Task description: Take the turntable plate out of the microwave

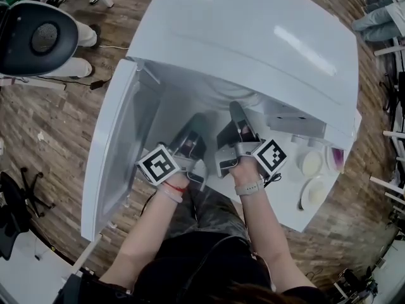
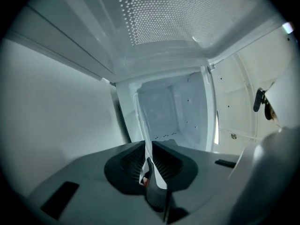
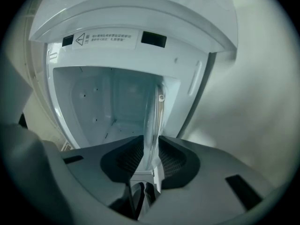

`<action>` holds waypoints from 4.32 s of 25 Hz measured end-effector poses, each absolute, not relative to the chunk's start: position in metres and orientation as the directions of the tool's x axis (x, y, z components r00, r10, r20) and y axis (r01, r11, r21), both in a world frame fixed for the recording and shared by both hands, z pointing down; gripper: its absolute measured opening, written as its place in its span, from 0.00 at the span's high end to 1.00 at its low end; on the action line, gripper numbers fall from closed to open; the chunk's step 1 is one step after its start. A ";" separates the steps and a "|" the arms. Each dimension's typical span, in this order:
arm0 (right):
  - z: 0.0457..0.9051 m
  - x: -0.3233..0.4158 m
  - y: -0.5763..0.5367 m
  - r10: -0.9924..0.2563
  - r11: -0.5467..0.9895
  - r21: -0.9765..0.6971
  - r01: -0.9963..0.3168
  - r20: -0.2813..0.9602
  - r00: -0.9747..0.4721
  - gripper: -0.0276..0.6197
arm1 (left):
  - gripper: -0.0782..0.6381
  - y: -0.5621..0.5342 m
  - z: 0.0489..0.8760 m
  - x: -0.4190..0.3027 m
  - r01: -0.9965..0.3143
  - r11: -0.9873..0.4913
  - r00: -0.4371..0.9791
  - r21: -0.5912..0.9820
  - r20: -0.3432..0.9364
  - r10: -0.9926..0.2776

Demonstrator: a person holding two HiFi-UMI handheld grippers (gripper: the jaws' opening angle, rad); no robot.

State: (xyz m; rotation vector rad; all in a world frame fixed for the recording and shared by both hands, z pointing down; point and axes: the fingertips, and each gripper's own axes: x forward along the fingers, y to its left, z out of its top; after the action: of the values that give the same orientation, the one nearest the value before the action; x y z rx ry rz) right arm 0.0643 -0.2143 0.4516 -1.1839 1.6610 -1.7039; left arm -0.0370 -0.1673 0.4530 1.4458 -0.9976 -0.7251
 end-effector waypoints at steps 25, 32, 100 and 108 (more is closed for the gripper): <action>0.453 0.069 -0.194 -0.809 -0.136 -0.980 -0.146 0.195 -0.555 0.88 | 0.73 -0.196 0.451 -0.046 -0.032 0.002 0.388 0.999 0.014 -0.922; 0.454 0.066 -0.184 -0.795 -0.130 -0.982 -0.140 0.187 -0.577 0.88 | 0.73 -0.199 0.449 -0.049 0.002 -0.004 0.365 1.000 -0.005 -0.931; 0.444 0.116 -0.196 -0.861 -0.035 -0.959 -0.283 0.173 -0.479 0.88 | 0.84 -0.166 0.482 -0.068 0.101 -0.006 0.373 0.995 -0.044 -0.927; 0.443 0.117 -0.188 -0.863 -0.024 -0.961 -0.274 0.158 -0.479 0.88 | 0.84 -0.169 0.467 -0.063 0.086 -0.003 0.381 0.996 -0.036 -0.924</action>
State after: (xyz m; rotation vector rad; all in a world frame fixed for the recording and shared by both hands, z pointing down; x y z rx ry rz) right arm 0.1165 -0.1882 0.4428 -1.1880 1.7550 -1.5303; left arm -0.0635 -0.1687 0.4673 1.3227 -0.8485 -0.9688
